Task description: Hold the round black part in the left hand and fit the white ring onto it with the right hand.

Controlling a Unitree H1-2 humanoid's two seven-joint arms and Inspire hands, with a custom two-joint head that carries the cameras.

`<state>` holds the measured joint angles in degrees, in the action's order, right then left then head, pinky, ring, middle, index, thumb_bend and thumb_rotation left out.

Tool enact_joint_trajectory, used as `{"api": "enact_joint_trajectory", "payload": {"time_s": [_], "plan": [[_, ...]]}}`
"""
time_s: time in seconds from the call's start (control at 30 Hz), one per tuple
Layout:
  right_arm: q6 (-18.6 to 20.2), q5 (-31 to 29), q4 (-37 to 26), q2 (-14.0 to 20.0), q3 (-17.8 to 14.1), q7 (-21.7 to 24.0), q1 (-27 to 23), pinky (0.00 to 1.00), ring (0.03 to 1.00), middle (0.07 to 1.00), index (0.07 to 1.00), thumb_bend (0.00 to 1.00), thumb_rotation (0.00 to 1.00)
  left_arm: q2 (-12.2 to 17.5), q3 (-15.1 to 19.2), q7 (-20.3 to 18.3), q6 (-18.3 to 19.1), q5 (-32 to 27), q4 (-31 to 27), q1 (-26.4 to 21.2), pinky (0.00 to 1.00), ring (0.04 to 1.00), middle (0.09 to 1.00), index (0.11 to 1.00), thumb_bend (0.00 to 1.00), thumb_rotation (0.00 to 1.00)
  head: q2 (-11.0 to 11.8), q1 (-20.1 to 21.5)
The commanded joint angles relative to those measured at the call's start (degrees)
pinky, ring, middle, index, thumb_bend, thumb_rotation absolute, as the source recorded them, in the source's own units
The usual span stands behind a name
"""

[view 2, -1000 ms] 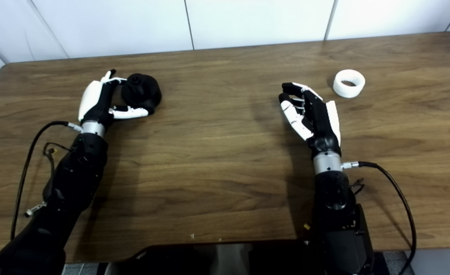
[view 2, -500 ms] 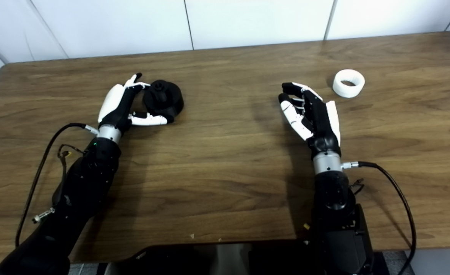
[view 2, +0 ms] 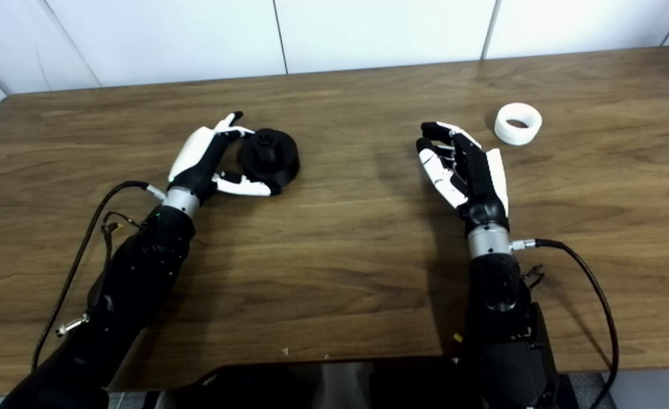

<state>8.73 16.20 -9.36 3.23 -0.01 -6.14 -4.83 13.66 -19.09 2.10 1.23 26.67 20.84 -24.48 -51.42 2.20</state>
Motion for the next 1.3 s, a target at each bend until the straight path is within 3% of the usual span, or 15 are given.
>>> {"api": "enact_joint_trajectory", "payload": {"time_s": [0.0, 0.2, 0.4, 0.53, 0.73, 1.27], "plan": [[-2.7, 0.2, -1.7, 0.3, -0.1, -0.6, -2.1, 0.64, 0.687, 0.751, 0.73, 0.47, 0.65, -0.6, -1.4, -1.6, -1.6, 1.3, -2.0, -0.5, 1.0, 1.0, 1.0, 0.62, 1.0, 0.29, 0.0, 0.0], [-2.7, 0.0, -1.8, 0.2, -0.3, -0.7, -2.2, 0.65, 0.687, 0.75, 0.734, 0.48, 0.65, -1.1, -2.4, -3.1, -1.9, 1.3, -4.2, 0.2, 1.0, 1.0, 1.0, 0.616, 1.0, 0.26, 0.2, 0.0], [-3.1, -0.2, -1.6, 0.3, -0.5, -0.7, -2.4, 0.65, 0.686, 0.752, 0.736, 0.48, 0.66, -1.2, -4.2, -4.4, -3.7, 2.0, -4.9, 0.5, 1.0, 1.0, 1.0, 0.618, 1.0, 0.29, 0.1, 0.1], [-3.3, -0.2, -1.7, 0.2, -0.5, -0.9, -2.3, 0.65, 0.684, 0.75, 0.736, 0.47, 0.65, -1.5, -4.9, -5.7, -3.9, 1.6, -5.7, 0.9, 1.0, 1.0, 1.0, 0.615, 1.0, 0.26, 0.1, 0.0], [-3.5, -0.5, -1.8, 0.0, -0.7, -1.1, -2.1, 0.63, 0.685, 0.749, 0.735, 0.47, 0.63, -1.8, -5.9, -8.1, -3.5, 1.6, -8.4, 1.6, 1.0, 1.0, 1.0, 0.62, 1.0, 0.29, 0.1, 0.0], [-3.7, -1.5, -2.3, -0.3, -1.1, -1.3, -1.9, 0.63, 0.695, 0.756, 0.731, 0.47, 0.61, -3.5, -7.7, -10.1, -6.3, 2.4, -11.0, 4.4, 1.0, 1.0, 1.0, 0.605, 1.0, 0.27, 0.0, 0.4]]}}
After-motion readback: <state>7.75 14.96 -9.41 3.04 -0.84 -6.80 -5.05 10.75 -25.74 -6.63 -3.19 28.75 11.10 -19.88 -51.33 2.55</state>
